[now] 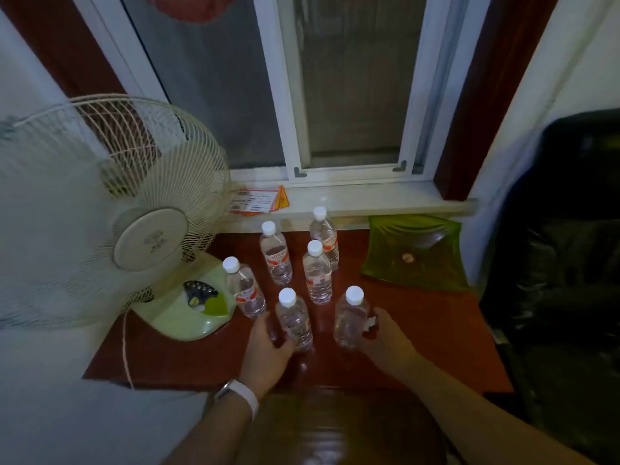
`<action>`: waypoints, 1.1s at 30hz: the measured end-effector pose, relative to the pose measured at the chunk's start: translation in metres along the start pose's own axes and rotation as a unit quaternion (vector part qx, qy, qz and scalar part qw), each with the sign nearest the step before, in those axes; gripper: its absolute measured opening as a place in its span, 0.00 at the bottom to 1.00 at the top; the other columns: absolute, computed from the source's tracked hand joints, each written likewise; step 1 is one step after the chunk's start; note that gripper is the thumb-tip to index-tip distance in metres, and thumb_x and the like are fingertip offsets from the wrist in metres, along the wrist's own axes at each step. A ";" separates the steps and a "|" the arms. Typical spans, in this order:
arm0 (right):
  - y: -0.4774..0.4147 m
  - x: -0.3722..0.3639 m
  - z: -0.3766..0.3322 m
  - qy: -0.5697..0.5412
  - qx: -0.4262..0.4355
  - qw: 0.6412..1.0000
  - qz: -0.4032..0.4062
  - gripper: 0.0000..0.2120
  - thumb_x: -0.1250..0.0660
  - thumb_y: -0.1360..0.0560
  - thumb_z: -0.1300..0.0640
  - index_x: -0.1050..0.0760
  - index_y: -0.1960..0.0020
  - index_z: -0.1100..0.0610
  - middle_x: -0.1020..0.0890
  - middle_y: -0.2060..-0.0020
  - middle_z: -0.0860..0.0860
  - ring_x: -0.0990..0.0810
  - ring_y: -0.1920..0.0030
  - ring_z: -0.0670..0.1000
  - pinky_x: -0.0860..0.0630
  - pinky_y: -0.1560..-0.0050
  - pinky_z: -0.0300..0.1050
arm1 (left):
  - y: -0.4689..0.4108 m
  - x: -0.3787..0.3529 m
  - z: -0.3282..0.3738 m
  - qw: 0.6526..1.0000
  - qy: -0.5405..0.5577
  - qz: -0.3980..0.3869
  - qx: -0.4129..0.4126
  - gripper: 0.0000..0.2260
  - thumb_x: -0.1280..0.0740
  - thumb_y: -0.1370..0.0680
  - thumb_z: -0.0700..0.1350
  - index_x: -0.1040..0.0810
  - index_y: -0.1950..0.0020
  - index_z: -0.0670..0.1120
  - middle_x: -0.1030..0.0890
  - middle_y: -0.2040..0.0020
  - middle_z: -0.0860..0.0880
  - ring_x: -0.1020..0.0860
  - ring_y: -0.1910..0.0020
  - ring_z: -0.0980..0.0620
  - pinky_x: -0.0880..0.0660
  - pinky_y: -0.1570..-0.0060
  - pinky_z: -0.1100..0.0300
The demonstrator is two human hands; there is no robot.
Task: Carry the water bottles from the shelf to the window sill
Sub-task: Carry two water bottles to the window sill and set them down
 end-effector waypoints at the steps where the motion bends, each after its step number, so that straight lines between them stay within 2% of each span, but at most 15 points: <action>1: -0.003 -0.003 0.000 -0.009 0.002 1.000 -0.002 0.28 0.24 0.32 0.47 0.32 0.38 0.54 0.21 0.50 0.46 0.21 0.53 0.43 0.21 0.54 0.43 | -0.006 -0.002 -0.003 0.999 0.029 -0.013 0.005 0.28 0.22 0.29 0.43 0.30 0.36 0.60 0.24 0.41 0.60 0.25 0.43 0.66 0.31 0.48 0.71; 3: -0.005 -0.007 -0.004 -0.009 -0.002 1.000 -0.002 0.28 0.23 0.33 0.47 0.34 0.39 0.46 0.23 0.49 0.42 0.22 0.53 0.39 0.25 0.60 0.34 | -0.016 -0.007 -0.013 0.997 0.055 -0.047 0.022 0.31 0.21 0.30 0.41 0.31 0.32 0.54 0.22 0.40 0.58 0.24 0.41 0.67 0.29 0.46 0.72; 5: -0.005 -0.008 -0.014 -0.048 0.023 0.999 0.012 0.23 0.23 0.31 0.53 0.30 0.44 0.36 0.20 0.55 0.38 0.21 0.57 0.32 0.27 0.65 0.26 | -0.025 -0.013 -0.023 0.995 0.060 -0.070 0.031 0.31 0.20 0.32 0.39 0.29 0.33 0.52 0.20 0.39 0.54 0.22 0.39 0.59 0.25 0.42 0.63; 6: -0.004 -0.008 -0.022 -0.059 0.054 0.997 0.014 0.23 0.24 0.30 0.58 0.26 0.47 0.32 0.18 0.60 0.37 0.21 0.58 0.29 0.29 0.66 0.23 | -0.028 -0.014 -0.024 0.995 0.056 -0.077 0.031 0.31 0.20 0.32 0.38 0.28 0.34 0.53 0.20 0.39 0.53 0.21 0.39 0.56 0.24 0.40 0.58; 8: -0.001 -0.011 -0.041 -0.083 0.112 0.990 -0.006 0.30 0.27 0.30 0.66 0.25 0.49 0.29 0.17 0.59 0.33 0.21 0.61 0.30 0.30 0.66 0.20 | -0.035 -0.016 -0.026 0.994 0.051 -0.096 0.019 0.31 0.20 0.33 0.38 0.28 0.39 0.59 0.19 0.40 0.54 0.20 0.40 0.55 0.24 0.40 0.57; 9: -0.001 -0.013 -0.046 -0.101 0.125 0.987 -0.016 0.30 0.28 0.30 0.68 0.24 0.50 0.30 0.18 0.57 0.36 0.21 0.63 0.35 0.30 0.66 0.21 | -0.038 -0.018 -0.028 0.993 0.052 -0.103 0.021 0.30 0.19 0.33 0.38 0.28 0.40 0.61 0.19 0.40 0.55 0.20 0.41 0.56 0.24 0.41 0.58; 11: -0.004 -0.013 -0.051 -0.131 0.133 0.982 -0.013 0.30 0.28 0.30 0.69 0.23 0.49 0.32 0.22 0.52 0.44 0.24 0.59 0.47 0.29 0.66 0.22 | -0.043 -0.020 -0.030 0.991 0.061 -0.113 0.028 0.29 0.19 0.33 0.39 0.28 0.41 0.61 0.19 0.40 0.54 0.20 0.40 0.55 0.24 0.39 0.55; 13: -0.011 -0.018 -0.038 -0.142 0.105 0.984 -0.001 0.30 0.26 0.30 0.67 0.24 0.49 0.31 0.20 0.53 0.42 0.21 0.60 0.44 0.28 0.66 0.22 | -0.048 -0.022 -0.032 0.990 0.060 -0.126 0.030 0.29 0.19 0.33 0.40 0.28 0.41 0.62 0.19 0.40 0.56 0.21 0.40 0.56 0.24 0.39 0.54; 15: -0.014 -0.023 -0.021 -0.134 0.047 0.990 0.016 0.27 0.23 0.31 0.61 0.26 0.46 0.31 0.17 0.56 0.37 0.20 0.59 0.33 0.28 0.66 0.23 | -0.052 -0.023 -0.032 0.989 0.056 -0.137 0.025 0.28 0.19 0.33 0.42 0.27 0.42 0.63 0.19 0.42 0.59 0.21 0.41 0.59 0.25 0.40 0.56; 17: -0.017 -0.026 -0.008 -0.131 -0.016 0.991 0.032 0.29 0.21 0.32 0.55 0.31 0.41 0.36 0.21 0.49 0.37 0.21 0.55 0.30 0.27 0.66 0.25 | -0.055 -0.021 -0.031 0.988 0.049 -0.147 0.017 0.28 0.19 0.33 0.44 0.27 0.41 0.62 0.18 0.43 0.58 0.20 0.42 0.59 0.24 0.41 0.57; 20: -0.021 -0.029 -0.004 -0.117 -0.043 0.992 0.033 0.32 0.21 0.33 0.50 0.35 0.36 0.38 0.24 0.46 0.37 0.22 0.51 0.36 0.26 0.65 0.30 | -0.058 -0.020 -0.029 0.986 0.040 -0.162 0.014 0.30 0.19 0.33 0.47 0.27 0.34 0.57 0.18 0.41 0.56 0.20 0.43 0.60 0.24 0.41 0.57; 23: -0.021 -0.030 -0.005 -0.122 -0.052 0.990 0.047 0.31 0.21 0.32 0.50 0.33 0.35 0.42 0.23 0.44 0.40 0.22 0.46 0.43 0.28 0.59 0.35 | -0.057 -0.018 -0.024 0.985 0.038 -0.171 0.007 0.30 0.19 0.35 0.50 0.27 0.36 0.62 0.18 0.42 0.59 0.20 0.46 0.66 0.25 0.45 0.63; 28: -0.014 -0.019 -0.016 -0.178 -0.045 0.980 0.082 0.24 0.20 0.33 0.54 0.28 0.44 0.39 0.17 0.50 0.40 0.19 0.50 0.37 0.25 0.61 0.31 | -0.052 -0.018 -0.015 0.981 0.064 -0.181 0.005 0.26 0.18 0.36 0.52 0.25 0.43 0.66 0.16 0.46 0.62 0.19 0.47 0.65 0.25 0.50 0.67; 31: -0.005 -0.006 -0.025 -0.210 -0.023 0.973 0.096 0.23 0.22 0.31 0.59 0.26 0.41 0.44 0.15 0.50 0.43 0.17 0.48 0.43 0.21 0.59 0.34 | -0.050 -0.019 -0.007 0.976 0.108 -0.187 0.006 0.27 0.18 0.34 0.47 0.25 0.41 0.64 0.17 0.44 0.59 0.19 0.45 0.63 0.24 0.46 0.63; 33: 0.004 0.004 -0.029 -0.227 -0.020 0.968 0.109 0.24 0.22 0.31 0.60 0.26 0.38 0.49 0.15 0.48 0.48 0.16 0.47 0.47 0.19 0.52 0.42 | -0.050 -0.020 0.004 0.972 0.136 -0.194 -0.003 0.28 0.19 0.33 0.45 0.24 0.37 0.59 0.16 0.42 0.56 0.18 0.44 0.60 0.22 0.45 0.59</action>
Point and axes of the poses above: each hand's wrist, its own y-axis away from the middle knuckle, its own x-axis out of the back of the hand, z = x × y, the point moved 6 cm from there along -y, towards the middle knuckle
